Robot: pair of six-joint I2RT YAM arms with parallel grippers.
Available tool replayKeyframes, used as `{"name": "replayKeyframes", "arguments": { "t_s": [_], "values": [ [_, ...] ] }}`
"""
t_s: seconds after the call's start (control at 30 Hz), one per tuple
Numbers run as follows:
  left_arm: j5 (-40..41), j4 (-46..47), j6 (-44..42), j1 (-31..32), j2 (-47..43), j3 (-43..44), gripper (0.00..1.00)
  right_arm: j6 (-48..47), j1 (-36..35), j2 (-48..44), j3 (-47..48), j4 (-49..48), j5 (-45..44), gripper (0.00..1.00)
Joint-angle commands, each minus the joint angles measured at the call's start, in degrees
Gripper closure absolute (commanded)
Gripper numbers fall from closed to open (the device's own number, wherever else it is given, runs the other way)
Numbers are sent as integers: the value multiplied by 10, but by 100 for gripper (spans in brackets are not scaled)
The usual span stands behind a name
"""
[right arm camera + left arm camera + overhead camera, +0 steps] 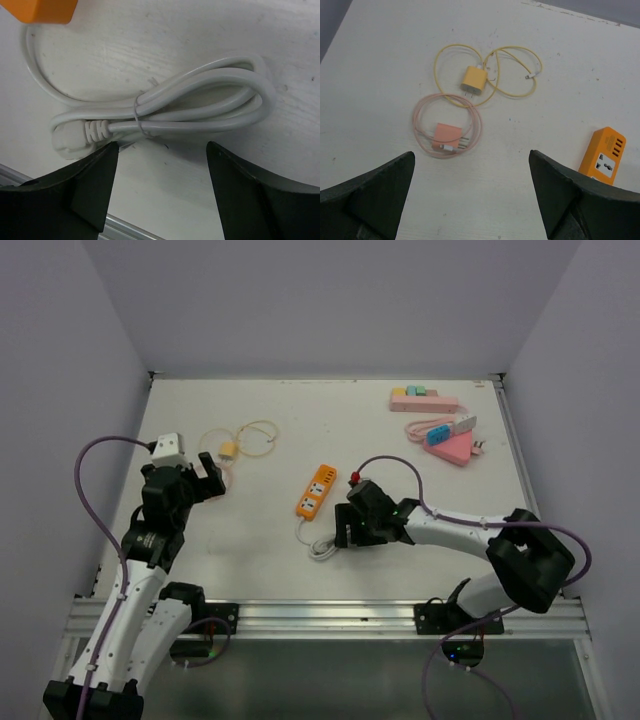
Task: Pull the plug off the socket
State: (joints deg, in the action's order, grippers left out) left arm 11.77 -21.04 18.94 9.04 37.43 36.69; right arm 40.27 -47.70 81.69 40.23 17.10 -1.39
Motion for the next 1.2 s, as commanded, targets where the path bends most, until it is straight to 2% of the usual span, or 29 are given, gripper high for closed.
{"name": "replayKeyframes", "arguments": {
  "t_s": [0.0,0.17,0.37,0.47,0.67,0.8,0.87,1.03,1.17],
  "values": [
    [22,45,-1,2,4,-1,0,35,-6,57,41,-67,-13,26],
    [40,36,2,2,9,-1,0,23,-6,155,110,-89,-26,48],
    [56,32,6,2,13,1,0,-62,-6,262,258,-76,-34,51],
    [56,32,7,2,12,2,0,-102,-7,333,367,-66,-33,50],
    [65,32,7,2,10,2,0,-169,-7,473,546,-33,-26,46],
    [69,31,7,2,5,2,0,-200,-7,533,691,11,-13,35],
    [70,30,7,2,6,2,0,-213,-6,535,729,25,-13,29],
    [69,31,9,2,4,2,0,-234,2,457,690,36,-34,17],
    [64,31,8,2,5,2,0,-226,39,364,603,37,-37,11]
  ]
}}
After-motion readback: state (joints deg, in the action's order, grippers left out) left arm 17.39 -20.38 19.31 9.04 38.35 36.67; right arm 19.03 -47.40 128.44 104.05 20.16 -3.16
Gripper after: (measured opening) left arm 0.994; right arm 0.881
